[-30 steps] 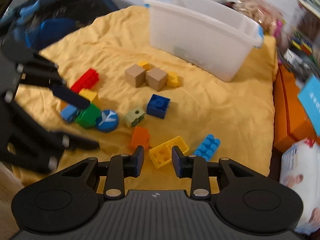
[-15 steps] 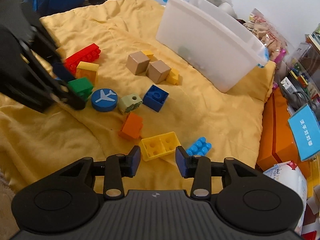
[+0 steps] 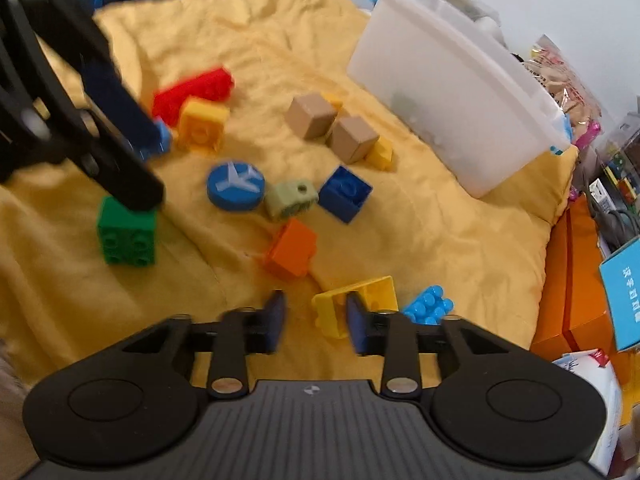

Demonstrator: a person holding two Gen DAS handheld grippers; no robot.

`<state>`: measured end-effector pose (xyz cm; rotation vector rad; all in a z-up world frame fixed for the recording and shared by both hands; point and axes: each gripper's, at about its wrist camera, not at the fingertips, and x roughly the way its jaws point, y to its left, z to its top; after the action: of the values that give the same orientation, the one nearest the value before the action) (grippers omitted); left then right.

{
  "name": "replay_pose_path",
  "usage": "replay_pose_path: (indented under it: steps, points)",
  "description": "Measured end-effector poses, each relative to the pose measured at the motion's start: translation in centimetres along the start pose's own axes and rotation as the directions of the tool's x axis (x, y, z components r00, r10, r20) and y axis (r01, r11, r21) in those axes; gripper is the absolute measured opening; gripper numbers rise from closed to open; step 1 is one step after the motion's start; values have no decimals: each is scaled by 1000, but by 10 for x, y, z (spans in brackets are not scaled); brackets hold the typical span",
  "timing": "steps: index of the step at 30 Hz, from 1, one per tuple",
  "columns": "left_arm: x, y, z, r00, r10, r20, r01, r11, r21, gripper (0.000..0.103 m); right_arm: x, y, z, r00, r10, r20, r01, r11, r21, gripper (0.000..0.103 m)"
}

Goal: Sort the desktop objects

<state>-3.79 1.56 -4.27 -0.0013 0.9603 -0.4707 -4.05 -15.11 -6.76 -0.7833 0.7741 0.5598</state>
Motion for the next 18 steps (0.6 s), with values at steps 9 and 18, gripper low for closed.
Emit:
replay_pose_path:
  steps: [9, 18]
  points:
    - [11, -7, -1, 997, -50, -51, 51, 999, 18, 46, -23, -84, -27, 869, 418, 265, -491, 664, 564, 16]
    - [8, -20, -5, 997, -13, -74, 22, 992, 125, 46, -14, -108, -86, 920, 364, 148, -335, 533, 777, 38]
